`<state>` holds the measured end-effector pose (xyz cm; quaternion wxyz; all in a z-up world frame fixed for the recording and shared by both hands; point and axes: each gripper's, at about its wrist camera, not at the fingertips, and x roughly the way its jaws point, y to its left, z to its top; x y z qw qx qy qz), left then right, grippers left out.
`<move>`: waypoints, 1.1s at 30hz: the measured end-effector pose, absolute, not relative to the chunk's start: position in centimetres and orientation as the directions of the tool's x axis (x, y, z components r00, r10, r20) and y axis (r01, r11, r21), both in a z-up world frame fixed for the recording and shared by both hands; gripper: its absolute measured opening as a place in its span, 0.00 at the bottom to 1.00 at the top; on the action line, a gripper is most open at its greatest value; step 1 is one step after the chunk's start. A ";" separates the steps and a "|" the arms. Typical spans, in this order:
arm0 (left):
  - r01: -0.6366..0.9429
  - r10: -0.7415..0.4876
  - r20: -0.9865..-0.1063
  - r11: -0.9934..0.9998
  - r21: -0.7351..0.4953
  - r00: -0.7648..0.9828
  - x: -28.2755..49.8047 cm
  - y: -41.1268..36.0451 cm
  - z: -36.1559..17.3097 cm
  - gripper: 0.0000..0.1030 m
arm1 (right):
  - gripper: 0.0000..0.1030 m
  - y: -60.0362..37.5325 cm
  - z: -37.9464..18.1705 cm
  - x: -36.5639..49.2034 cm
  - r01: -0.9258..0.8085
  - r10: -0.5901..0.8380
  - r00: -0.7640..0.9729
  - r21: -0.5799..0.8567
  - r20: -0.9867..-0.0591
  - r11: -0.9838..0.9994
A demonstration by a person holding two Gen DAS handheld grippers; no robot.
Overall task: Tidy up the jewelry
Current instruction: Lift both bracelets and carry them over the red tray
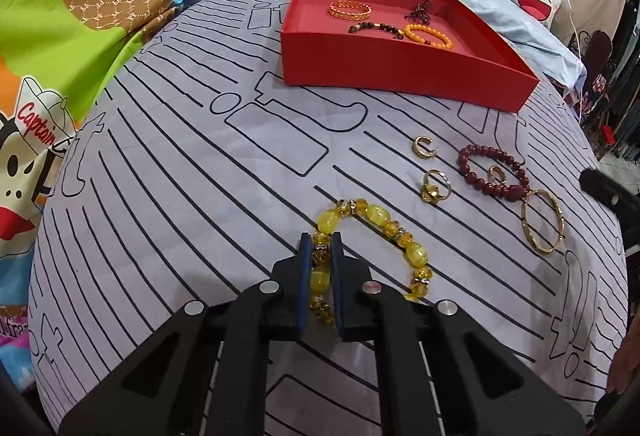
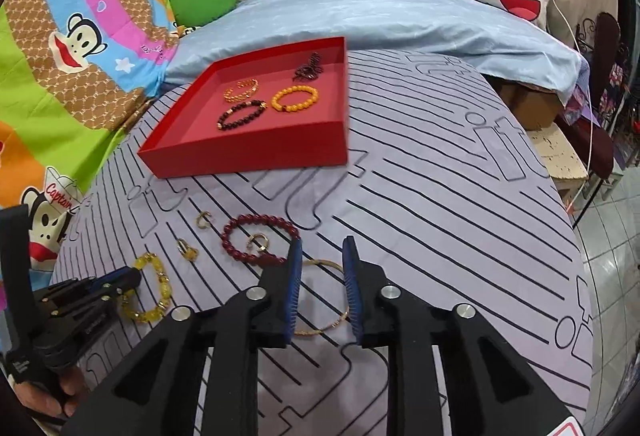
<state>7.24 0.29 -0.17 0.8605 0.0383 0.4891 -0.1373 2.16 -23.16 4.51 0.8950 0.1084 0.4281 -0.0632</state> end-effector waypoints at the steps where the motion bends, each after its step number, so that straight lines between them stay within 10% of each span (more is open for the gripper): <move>1: 0.273 -0.200 -0.852 0.959 -0.070 0.484 7.2 0.2 -0.1 0.09 | 0.22 -23.3 4.2 2.0 0.209 -0.026 0.617 0.133 -0.787 0.969; 10: 0.275 -0.218 -0.848 0.957 -0.090 0.483 7.3 -0.2 0.7 0.09 | 0.28 -23.4 1.6 2.3 0.213 -0.031 0.563 0.109 -0.826 0.971; 16: 0.279 -0.229 -0.843 0.955 -0.099 0.486 7.5 -0.2 1.2 0.08 | 0.04 -23.4 0.7 2.5 0.216 -0.035 0.550 0.102 -0.834 0.971; 33: 0.296 -0.280 -0.802 0.946 -0.135 0.528 7.4 0.2 5.3 0.08 | 0.04 -23.0 6.4 2.3 0.174 -0.019 0.656 0.126 -0.755 0.977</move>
